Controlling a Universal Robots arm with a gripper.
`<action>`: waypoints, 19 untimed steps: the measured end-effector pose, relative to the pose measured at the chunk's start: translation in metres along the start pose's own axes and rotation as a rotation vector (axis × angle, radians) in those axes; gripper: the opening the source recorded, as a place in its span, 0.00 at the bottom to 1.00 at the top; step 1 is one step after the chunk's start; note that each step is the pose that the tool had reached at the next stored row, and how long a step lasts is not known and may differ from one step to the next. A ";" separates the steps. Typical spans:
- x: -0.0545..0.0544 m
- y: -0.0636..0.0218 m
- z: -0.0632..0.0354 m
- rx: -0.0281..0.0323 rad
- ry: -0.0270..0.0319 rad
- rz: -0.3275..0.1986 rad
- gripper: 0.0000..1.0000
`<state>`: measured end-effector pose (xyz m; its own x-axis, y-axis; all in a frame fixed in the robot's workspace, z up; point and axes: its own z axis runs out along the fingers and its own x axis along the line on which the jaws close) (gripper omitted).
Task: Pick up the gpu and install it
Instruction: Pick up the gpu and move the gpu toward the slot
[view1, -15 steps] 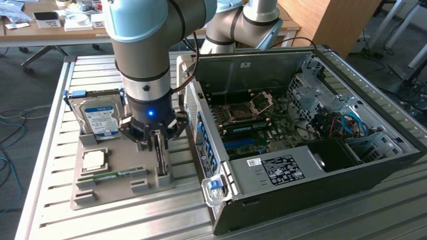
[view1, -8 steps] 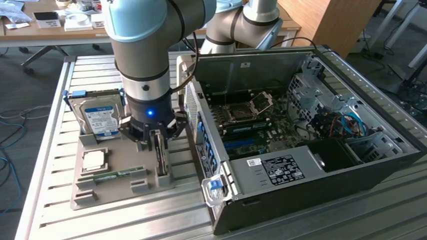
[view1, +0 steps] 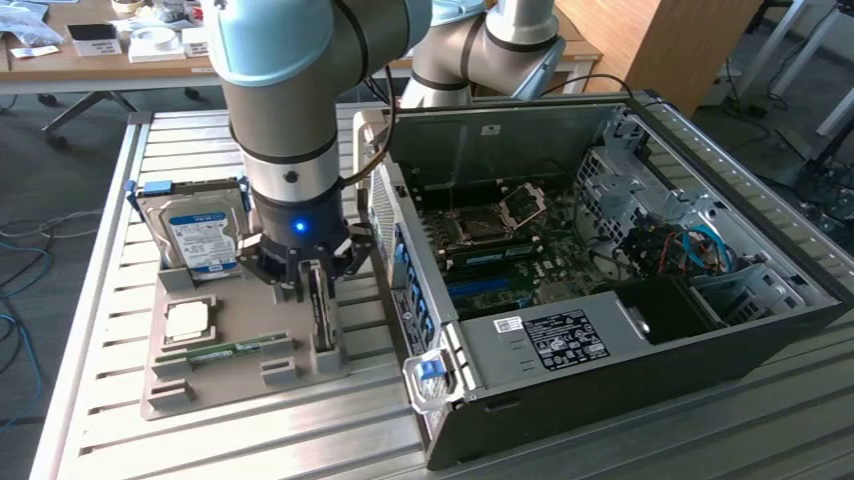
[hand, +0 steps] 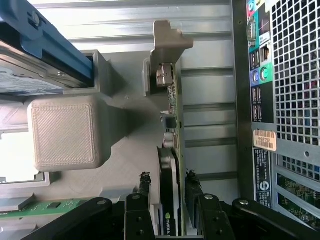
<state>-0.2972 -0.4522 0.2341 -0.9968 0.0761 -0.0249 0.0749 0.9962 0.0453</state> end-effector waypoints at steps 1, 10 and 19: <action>0.000 0.0000 0.0006 -0.0001 -0.0001 0.000 0.42; 0.000 0.0003 0.0037 0.0002 0.0001 0.000 0.42; 0.000 0.0017 0.0055 -0.0007 0.0001 0.000 0.42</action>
<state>-0.2973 -0.4502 0.2287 -0.9968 0.0761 -0.0248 0.0749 0.9961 0.0460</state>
